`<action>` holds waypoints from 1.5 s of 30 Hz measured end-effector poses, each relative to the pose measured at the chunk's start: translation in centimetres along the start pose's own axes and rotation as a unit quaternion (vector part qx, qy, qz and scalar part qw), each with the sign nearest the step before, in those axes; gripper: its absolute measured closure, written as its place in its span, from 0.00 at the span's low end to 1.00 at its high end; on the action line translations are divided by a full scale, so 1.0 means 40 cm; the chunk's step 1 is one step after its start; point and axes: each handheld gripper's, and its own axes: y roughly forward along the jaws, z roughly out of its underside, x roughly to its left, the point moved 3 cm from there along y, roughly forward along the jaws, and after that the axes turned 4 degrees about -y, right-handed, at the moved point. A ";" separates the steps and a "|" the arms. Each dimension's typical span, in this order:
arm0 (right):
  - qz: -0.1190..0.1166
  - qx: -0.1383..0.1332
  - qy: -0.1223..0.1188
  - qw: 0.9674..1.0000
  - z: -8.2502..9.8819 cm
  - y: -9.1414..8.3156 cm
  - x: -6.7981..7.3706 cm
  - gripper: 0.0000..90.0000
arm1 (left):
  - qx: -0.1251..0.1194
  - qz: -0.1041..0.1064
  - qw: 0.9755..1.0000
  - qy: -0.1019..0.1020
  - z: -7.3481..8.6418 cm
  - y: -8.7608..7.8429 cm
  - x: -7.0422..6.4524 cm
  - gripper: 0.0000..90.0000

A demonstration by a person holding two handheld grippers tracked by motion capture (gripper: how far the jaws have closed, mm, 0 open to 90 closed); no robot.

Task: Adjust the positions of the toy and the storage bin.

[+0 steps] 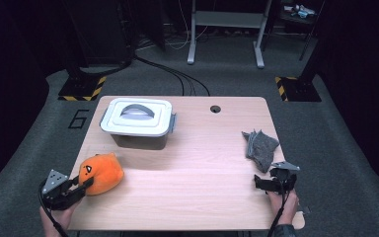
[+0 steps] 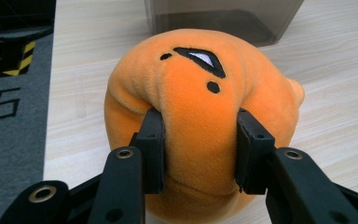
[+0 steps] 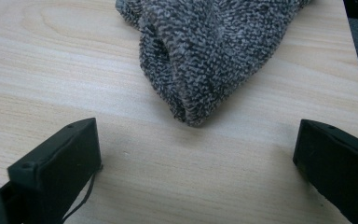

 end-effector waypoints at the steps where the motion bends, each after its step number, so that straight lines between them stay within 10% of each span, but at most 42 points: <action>1: 0.000 0.000 -0.001 1.000 0.000 0.000 0.000 0.00 | -0.003 0.000 1.000 0.001 0.001 0.001 0.000 0.66; 18: -0.001 0.000 -0.002 1.000 0.000 0.000 -0.001 0.00 | -0.014 -0.005 1.000 -0.025 -0.050 -0.025 -0.011 0.19; 45: -0.001 -0.003 -0.005 1.000 0.001 0.000 -0.001 0.00 | 0.015 0.006 1.000 0.008 -0.274 0.094 -0.092 0.13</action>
